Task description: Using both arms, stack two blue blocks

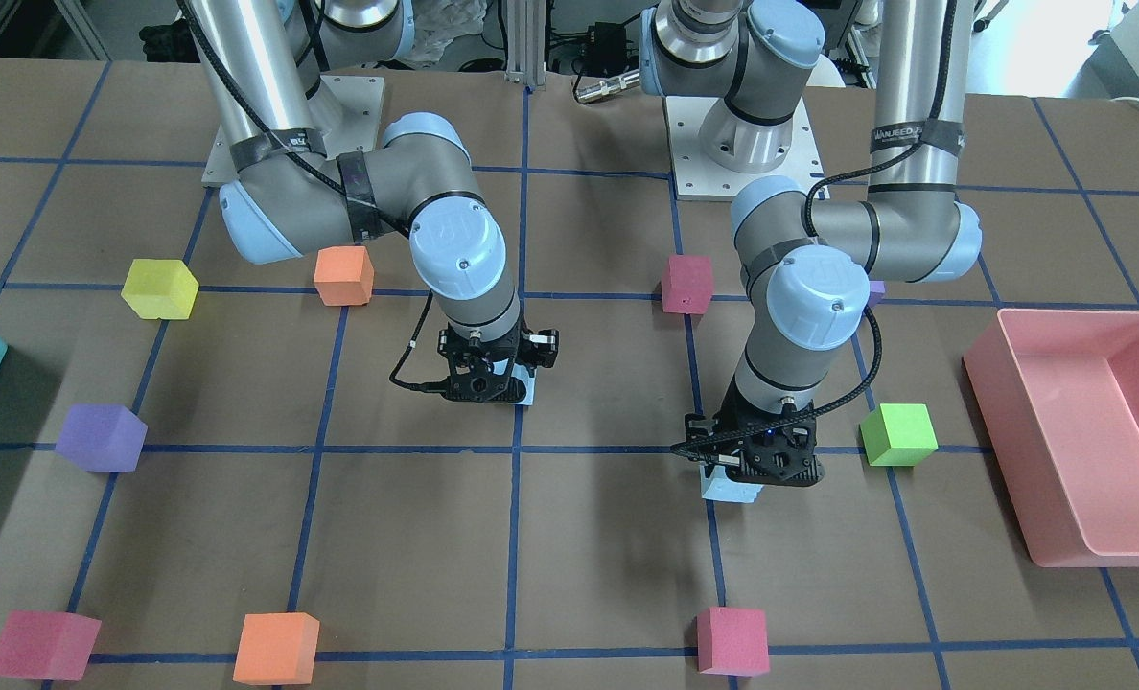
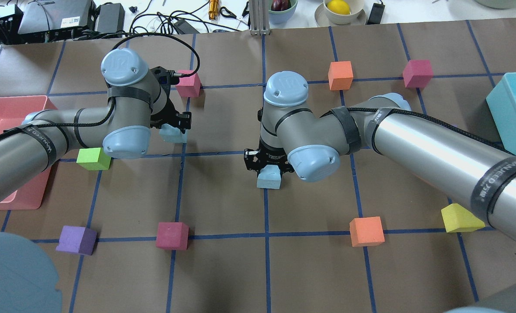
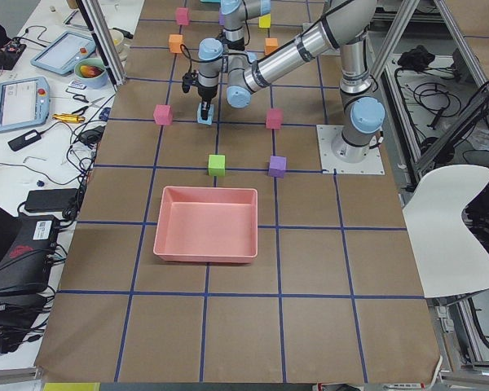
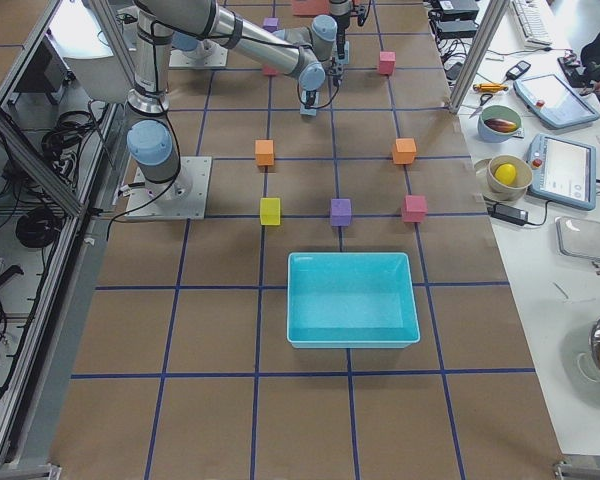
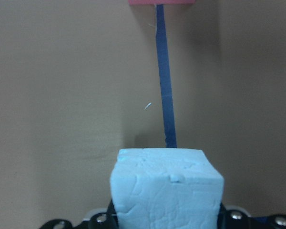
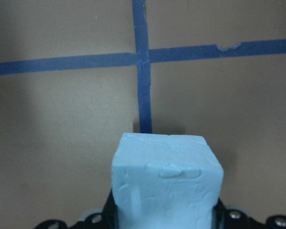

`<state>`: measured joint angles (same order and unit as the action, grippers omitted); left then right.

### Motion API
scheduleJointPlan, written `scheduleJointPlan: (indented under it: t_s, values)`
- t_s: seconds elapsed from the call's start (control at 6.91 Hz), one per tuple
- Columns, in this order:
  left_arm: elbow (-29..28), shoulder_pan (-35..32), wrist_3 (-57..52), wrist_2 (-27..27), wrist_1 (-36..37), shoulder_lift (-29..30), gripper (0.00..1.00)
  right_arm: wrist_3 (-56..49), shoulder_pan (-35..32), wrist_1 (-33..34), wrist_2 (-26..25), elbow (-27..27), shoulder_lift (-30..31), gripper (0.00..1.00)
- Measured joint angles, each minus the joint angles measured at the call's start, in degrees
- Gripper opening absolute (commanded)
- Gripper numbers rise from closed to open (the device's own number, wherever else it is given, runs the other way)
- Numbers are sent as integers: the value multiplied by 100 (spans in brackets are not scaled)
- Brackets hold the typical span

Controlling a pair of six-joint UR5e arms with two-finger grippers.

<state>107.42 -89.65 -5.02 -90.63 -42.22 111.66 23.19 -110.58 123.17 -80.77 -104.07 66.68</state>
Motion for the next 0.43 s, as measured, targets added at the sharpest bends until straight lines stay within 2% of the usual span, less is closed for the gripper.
scheduleJointPlan:
  t_s: [0.14, 0.43]
  values:
    - [14, -6, 4, 13, -31, -64, 18, -2, -27, 37, -2, -4, -22, 100]
    - [37, -14, 8, 40, -94, -192, 18, -4, -33, 75, -10, -4, -44, 100]
